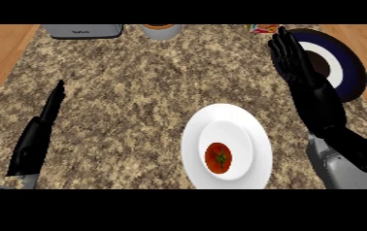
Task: Pick the tomato from the plate and place it in the plate
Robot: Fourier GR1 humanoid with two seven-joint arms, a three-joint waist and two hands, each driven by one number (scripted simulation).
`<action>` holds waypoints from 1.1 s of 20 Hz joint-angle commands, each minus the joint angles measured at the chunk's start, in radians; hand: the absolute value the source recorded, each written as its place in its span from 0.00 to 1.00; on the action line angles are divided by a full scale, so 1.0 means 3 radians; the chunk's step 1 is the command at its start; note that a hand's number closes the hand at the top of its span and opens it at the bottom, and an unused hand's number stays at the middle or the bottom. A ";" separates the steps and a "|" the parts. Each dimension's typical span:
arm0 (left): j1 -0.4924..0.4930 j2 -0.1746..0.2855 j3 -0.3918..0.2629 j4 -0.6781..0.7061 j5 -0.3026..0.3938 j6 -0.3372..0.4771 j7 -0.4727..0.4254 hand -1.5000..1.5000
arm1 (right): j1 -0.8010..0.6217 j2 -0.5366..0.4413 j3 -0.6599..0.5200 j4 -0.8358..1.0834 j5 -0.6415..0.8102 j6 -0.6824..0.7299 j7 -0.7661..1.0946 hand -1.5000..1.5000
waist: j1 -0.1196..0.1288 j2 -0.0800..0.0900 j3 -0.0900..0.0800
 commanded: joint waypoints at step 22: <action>-0.0550 -0.0647 0.0206 0.0779 0.0725 -0.0467 0.0346 0.50 | -0.0266 -0.0476 0.0761 0.2176 0.1042 0.1329 -0.3053 0.00 | 0.0112 0.0120 -0.0016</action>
